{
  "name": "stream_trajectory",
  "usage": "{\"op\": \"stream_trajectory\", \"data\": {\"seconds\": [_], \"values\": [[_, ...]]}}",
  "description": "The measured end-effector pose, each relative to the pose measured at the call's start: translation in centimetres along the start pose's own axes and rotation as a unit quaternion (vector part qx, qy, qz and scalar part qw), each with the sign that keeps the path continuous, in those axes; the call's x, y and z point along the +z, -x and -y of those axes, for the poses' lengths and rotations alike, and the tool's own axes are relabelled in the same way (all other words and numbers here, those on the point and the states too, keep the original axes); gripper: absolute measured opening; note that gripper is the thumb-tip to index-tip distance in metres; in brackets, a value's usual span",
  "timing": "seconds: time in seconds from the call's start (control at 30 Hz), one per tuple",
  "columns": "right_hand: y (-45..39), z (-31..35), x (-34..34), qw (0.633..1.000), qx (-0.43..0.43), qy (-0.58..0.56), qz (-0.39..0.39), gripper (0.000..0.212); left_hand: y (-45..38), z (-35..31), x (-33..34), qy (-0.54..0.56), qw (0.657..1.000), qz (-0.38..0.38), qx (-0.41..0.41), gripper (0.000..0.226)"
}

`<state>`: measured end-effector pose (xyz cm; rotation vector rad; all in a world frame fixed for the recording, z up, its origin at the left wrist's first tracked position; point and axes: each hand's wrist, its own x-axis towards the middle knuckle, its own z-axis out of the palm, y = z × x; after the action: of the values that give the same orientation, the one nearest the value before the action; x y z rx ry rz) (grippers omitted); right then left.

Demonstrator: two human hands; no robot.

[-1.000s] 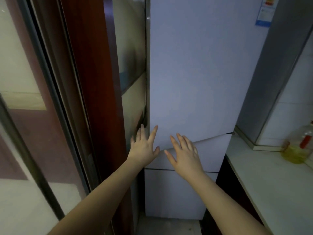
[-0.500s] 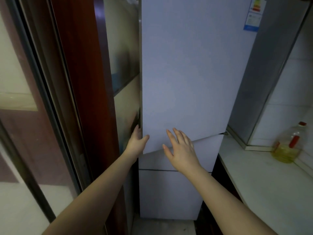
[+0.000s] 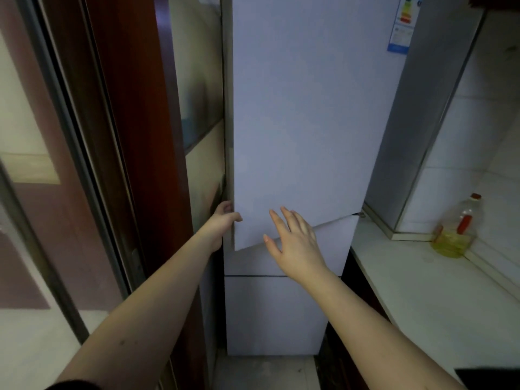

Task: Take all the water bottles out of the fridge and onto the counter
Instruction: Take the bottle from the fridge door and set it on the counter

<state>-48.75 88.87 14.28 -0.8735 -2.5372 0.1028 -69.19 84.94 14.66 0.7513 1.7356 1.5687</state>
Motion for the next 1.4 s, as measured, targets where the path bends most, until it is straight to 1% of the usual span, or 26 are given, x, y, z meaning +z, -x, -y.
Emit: {"op": "stream_trajectory", "data": {"seconds": [0.1,0.23,0.27,0.33,0.4,0.47,0.6,0.73,0.83,0.93,1.0,1.1,1.23,1.33,1.37,1.4], "values": [[0.3,0.6,-0.2,1.000,-0.010,0.006,-0.009,0.062,1.4,0.2,0.1,-0.029,0.999,0.013,0.014,0.068],[0.7,1.2,0.0,1.000,0.003,-0.012,-0.013,0.064,2.9,0.8,0.3,-0.053,0.997,0.027,0.043,0.049],[0.8,1.3,0.1,0.999,0.003,-0.017,-0.031,0.065,3.2,0.9,0.4,-0.058,0.996,0.034,0.051,0.043],[1.2,1.6,0.0,0.995,-0.010,-0.018,-0.094,0.065,3.8,0.8,0.8,-0.080,0.993,0.055,0.074,0.028],[1.5,2.1,-0.3,0.986,-0.040,-0.032,-0.156,0.058,4.4,0.5,1.1,-0.096,0.988,0.080,0.096,0.018],[1.8,2.6,-0.7,0.980,-0.072,-0.059,-0.177,0.052,4.8,0.3,1.5,-0.098,0.984,0.095,0.114,0.021],[2.4,3.1,-1.2,0.979,-0.104,-0.072,-0.159,0.052,5.2,-0.2,2.1,-0.105,0.981,0.093,0.134,0.028],[2.4,2.7,-2.0,0.982,-0.076,-0.122,-0.123,0.054,5.2,0.0,2.7,-0.095,0.983,0.089,0.132,0.026],[2.3,1.4,-2.5,0.984,-0.060,-0.121,-0.112,0.058,5.0,0.5,3.6,-0.080,0.986,0.083,0.118,0.022],[2.7,-0.6,-1.9,0.993,0.015,-0.100,-0.054,0.061,4.6,1.1,4.8,-0.070,0.989,0.084,0.101,0.022],[3.1,-1.8,-1.1,0.997,0.060,-0.046,-0.027,0.063,4.4,1.6,5.5,-0.069,0.990,0.086,0.092,0.023],[3.7,-3.3,-0.6,0.992,0.101,0.062,-0.033,0.062,3.9,2.3,6.1,-0.084,0.989,0.092,0.082,0.024],[4.2,-4.7,-0.5,0.973,0.180,0.143,-0.028,0.062,3.6,2.4,7.7,-0.084,0.987,0.113,0.080,0.026],[4.7,-5.8,-0.8,0.959,0.201,0.190,-0.067,0.048,3.6,2.3,9.4,-0.080,0.983,0.143,0.083,0.026],[4.9,-6.2,-1.2,0.955,0.204,0.198,-0.084,0.046,3.6,2.3,10.1,-0.079,0.982,0.154,0.083,0.026],[5.1,-6.6,-1.6,0.952,0.209,0.201,-0.092,0.048,3.7,2.4,10.9,-0.076,0.980,0.164,0.082,0.025]]}}
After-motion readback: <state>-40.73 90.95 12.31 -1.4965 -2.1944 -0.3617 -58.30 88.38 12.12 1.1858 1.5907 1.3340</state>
